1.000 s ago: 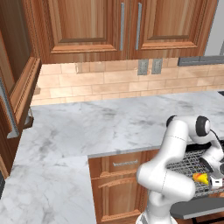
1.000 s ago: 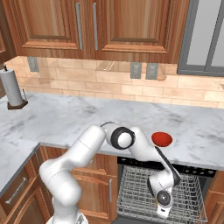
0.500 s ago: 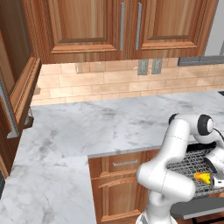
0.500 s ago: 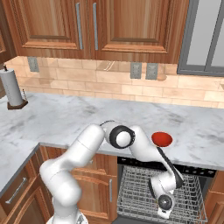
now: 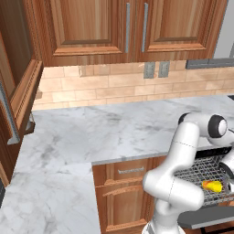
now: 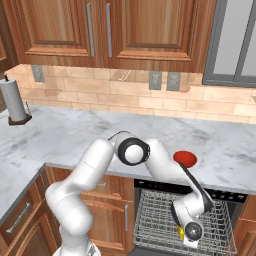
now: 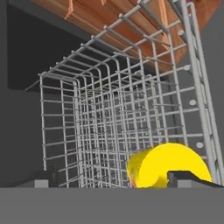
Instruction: Pick up the cup and bowl from the counter, place them in the dishwasher, and close the dishwasher door.
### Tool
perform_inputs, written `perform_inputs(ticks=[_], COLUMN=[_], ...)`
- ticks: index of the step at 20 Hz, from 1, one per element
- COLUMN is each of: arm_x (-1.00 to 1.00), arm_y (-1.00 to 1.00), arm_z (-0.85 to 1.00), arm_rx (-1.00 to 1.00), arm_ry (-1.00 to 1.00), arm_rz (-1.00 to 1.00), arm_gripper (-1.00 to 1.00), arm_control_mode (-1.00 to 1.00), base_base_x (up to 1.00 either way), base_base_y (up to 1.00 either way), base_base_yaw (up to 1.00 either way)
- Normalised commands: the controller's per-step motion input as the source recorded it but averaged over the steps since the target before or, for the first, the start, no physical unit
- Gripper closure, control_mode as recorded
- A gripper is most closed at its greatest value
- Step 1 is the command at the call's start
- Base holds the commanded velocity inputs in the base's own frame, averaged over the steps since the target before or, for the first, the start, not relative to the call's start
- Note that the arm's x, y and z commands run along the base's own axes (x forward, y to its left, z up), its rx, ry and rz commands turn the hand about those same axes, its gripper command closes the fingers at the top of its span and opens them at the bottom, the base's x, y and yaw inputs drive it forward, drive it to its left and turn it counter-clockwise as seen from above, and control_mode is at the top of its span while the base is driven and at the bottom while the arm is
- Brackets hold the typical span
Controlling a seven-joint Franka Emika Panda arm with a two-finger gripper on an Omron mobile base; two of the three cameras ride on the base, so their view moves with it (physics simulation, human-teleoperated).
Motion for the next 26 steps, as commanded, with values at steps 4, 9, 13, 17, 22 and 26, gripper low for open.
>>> perform_inputs(ticks=[4, 9, 13, 17, 22, 26], arm_x=[-0.07, -0.20, -0.11, 0.00, 0.00, 0.00], arm_y=[0.00, 0.00, 0.00, 0.00, 0.00, 0.00], arm_z=[0.46, 0.53, 0.48, 0.25, 0.38, 0.38], arm_rx=[0.00, 0.00, 0.01, 0.06, 0.06, 0.09], arm_ry=[0.00, 0.00, 0.00, 0.00, 0.00, 0.00], arm_rz=[0.23, 0.25, 0.13, 0.05, 0.00, 0.00], arm_gripper=[-1.00, -1.00, -1.00, -1.00, -1.00, -1.00], arm_control_mode=[-1.00, -1.00, -1.00, -1.00, -1.00, -1.00], base_base_x=[0.00, 0.00, 0.00, 0.00, 0.00, 0.00], base_base_y=[0.00, 0.00, 0.00, 0.00, 0.00, 0.00], base_base_yaw=[0.00, 0.00, 0.00, 0.00, 0.00, 0.00])
